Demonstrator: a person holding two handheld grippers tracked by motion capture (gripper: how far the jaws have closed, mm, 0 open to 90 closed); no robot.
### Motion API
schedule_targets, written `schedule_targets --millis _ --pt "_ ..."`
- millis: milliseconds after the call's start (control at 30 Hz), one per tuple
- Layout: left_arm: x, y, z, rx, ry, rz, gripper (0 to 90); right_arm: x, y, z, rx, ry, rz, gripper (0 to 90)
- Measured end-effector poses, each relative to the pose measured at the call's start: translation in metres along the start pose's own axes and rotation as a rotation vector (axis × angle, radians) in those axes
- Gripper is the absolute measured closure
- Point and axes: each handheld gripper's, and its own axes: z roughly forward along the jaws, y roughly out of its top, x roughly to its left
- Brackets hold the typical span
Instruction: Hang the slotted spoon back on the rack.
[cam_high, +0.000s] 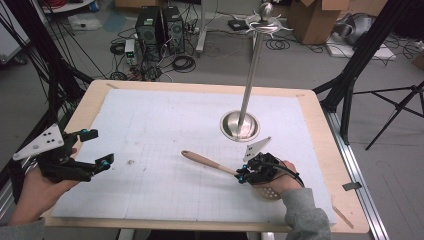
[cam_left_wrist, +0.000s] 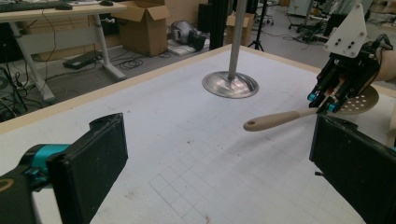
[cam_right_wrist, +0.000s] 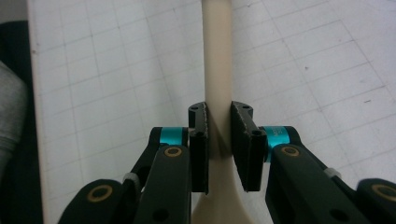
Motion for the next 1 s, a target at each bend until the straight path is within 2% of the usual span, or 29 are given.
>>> schedule_targets --millis 133,333,567,767,1000 --pt "0.000 0.001 -0.002 -0.017 -0.004 0.001 4.7 -0.001 0.000 -0.009 -0.032 0.006 0.013 78.0" --pt "-0.001 0.001 -0.004 -0.016 -0.006 0.002 4.7 -0.004 0.000 -0.025 -0.089 0.005 0.061 77.9" --pt "-0.001 -0.001 -0.005 -0.007 0.000 -0.001 4.7 -0.006 0.000 -0.040 -0.158 -0.006 0.059 77.9" --pt "0.002 -0.003 -0.011 -0.012 0.016 -0.011 4.7 -0.005 0.002 -0.048 -0.179 -0.007 0.048 77.9" --pt "0.002 -0.004 -0.013 -0.010 0.026 -0.013 4.7 -0.011 -0.003 -0.071 -0.222 -0.002 0.045 77.9"
